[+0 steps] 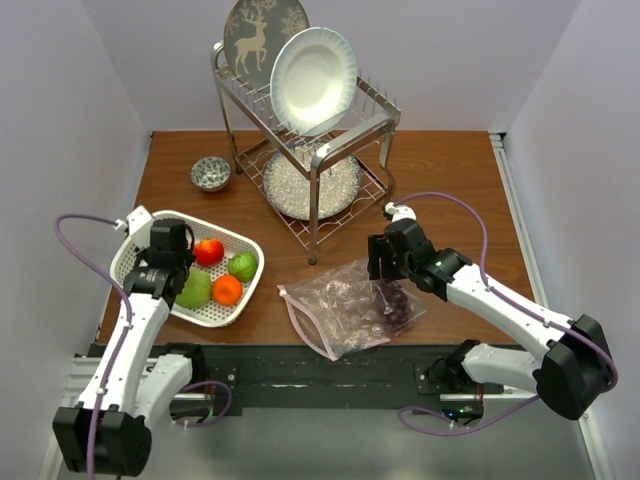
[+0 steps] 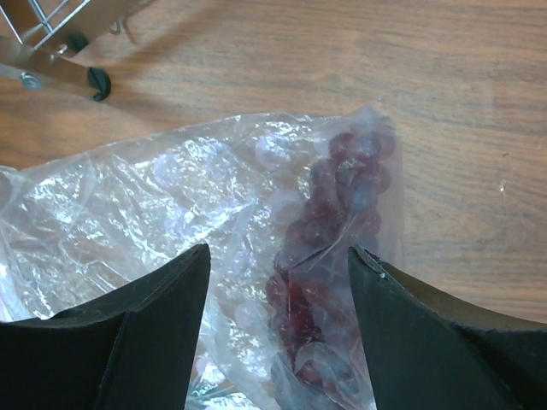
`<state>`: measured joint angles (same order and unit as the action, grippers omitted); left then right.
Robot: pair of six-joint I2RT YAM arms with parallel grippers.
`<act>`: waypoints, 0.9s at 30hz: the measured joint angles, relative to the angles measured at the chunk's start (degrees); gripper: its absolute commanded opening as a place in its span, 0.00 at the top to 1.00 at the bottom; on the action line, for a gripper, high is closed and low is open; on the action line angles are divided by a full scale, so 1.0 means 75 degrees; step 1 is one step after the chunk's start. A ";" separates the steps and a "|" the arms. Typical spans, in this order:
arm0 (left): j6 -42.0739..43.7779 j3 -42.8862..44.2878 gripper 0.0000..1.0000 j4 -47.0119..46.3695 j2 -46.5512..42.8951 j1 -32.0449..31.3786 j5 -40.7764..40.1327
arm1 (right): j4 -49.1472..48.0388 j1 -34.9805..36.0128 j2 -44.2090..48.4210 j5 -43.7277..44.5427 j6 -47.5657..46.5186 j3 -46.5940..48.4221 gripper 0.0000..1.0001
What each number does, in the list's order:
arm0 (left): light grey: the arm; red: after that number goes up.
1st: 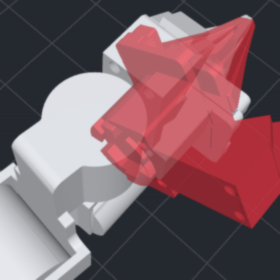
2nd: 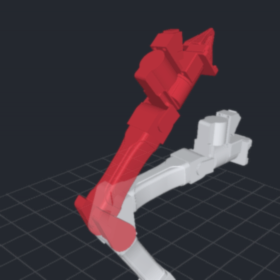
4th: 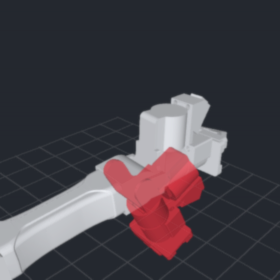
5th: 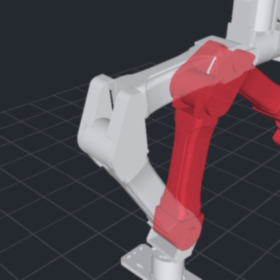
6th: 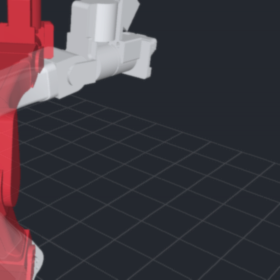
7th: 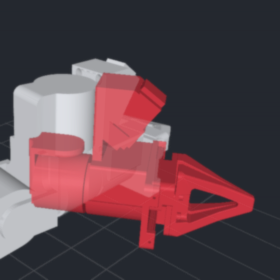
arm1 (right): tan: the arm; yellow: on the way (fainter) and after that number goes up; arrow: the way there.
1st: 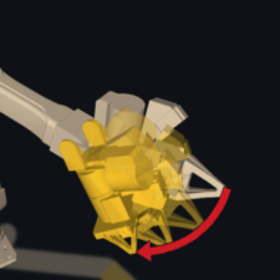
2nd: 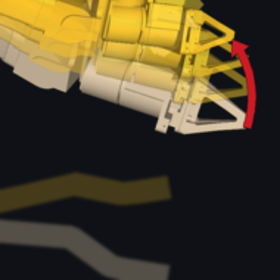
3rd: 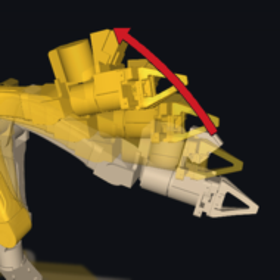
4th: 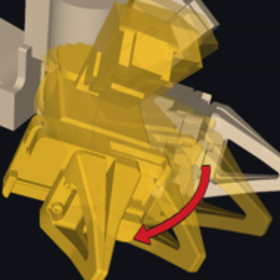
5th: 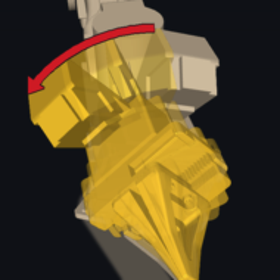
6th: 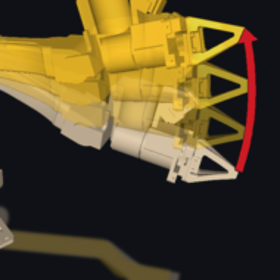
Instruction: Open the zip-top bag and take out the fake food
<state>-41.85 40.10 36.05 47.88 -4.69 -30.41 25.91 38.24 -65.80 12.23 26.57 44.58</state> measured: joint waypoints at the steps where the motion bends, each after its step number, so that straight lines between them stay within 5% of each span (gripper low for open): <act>1: 0.0087 -0.0128 0.92 -0.0029 -0.0003 0.0297 0.0067 | 0.0044 0.0000 0.0000 -0.0009 -0.0009 0.0017 0.31; 4: 0.0157 -0.0321 0.91 -0.0041 -0.0052 0.1035 0.0236 | 0.0099 0.0000 0.0000 -0.0064 -0.0047 0.0041 0.31; 10: 0.0058 -0.0326 0.68 -0.0047 -0.0137 0.1489 0.0254 | 0.0271 0.0000 -0.0017 -0.0201 -0.0122 0.0099 0.31; 13: 0.0055 -0.0326 0.33 -0.0047 -0.0137 0.1617 0.0262 | 0.0335 0.0000 -0.0020 -0.0204 -0.0146 0.0143 0.31; 14: 0.0032 -0.0326 0.15 -0.0047 -0.0137 0.1644 0.0265 | 0.0347 0.0000 -0.0020 -0.0204 -0.0149 0.0154 0.31; 15: 0.0020 -0.0326 0.09 -0.0044 -0.0137 0.1664 0.0274 | 0.0353 0.0000 -0.0020 -0.0204 -0.0152 0.0157 0.31; 23: 0.0160 -0.0242 0.01 -0.0032 -0.0501 0.1687 0.0895 | 0.0385 0.0000 -0.0020 -0.0207 -0.0172 0.0157 0.31; 27: 0.0542 -0.0181 0.10 -0.0358 -0.1037 0.1679 0.2157 | 0.0428 0.0000 0.0003 -0.0189 -0.0178 0.0154 0.31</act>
<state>-37.78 38.74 33.36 40.10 7.90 -14.24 29.12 38.24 -65.78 10.81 25.23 45.74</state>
